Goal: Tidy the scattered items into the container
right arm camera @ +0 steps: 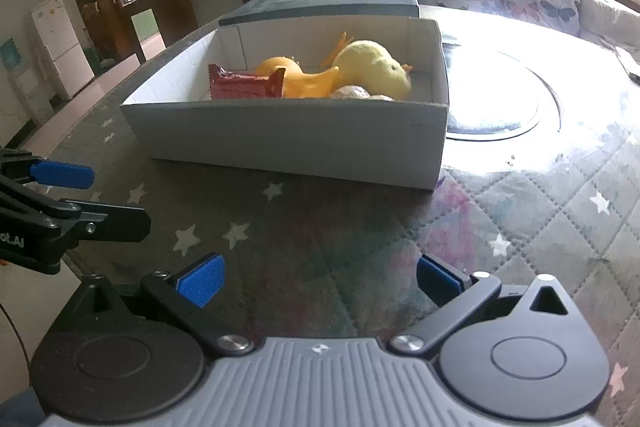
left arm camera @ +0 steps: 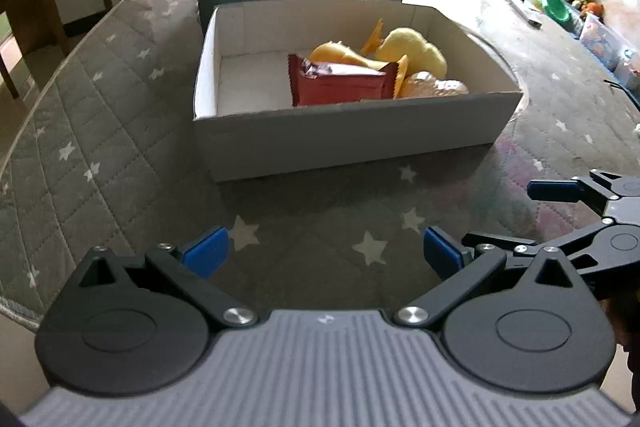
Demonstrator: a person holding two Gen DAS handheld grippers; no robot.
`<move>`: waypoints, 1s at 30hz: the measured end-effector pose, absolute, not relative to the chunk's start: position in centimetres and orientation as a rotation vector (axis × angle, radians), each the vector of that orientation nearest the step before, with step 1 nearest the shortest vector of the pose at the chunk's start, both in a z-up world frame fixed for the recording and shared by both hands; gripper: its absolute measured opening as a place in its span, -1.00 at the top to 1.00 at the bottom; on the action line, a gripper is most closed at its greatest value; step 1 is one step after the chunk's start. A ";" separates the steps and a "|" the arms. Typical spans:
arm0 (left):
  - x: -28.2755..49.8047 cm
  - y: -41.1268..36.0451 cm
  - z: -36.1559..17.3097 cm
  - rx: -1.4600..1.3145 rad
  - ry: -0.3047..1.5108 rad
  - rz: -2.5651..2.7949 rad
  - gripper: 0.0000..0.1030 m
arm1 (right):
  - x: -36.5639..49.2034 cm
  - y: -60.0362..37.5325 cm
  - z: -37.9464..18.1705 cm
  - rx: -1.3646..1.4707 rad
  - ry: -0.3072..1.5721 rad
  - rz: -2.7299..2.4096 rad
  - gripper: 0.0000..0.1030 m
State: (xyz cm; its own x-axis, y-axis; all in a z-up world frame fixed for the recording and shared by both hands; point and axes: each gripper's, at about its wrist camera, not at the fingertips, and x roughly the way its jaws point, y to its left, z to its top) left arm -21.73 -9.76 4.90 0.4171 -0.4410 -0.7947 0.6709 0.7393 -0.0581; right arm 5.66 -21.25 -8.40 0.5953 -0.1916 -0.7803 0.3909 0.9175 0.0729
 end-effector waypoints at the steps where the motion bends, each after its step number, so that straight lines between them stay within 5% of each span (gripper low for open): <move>1: -21.6 -9.8 4.8 0.288 0.906 -0.706 -1.00 | 5.7 -21.3 -8.5 0.250 0.876 -0.345 -1.00; 30: -20.2 -10.7 1.6 0.294 1.033 -0.632 -1.00 | 7.3 -19.9 -9.6 0.149 0.945 -0.412 -1.00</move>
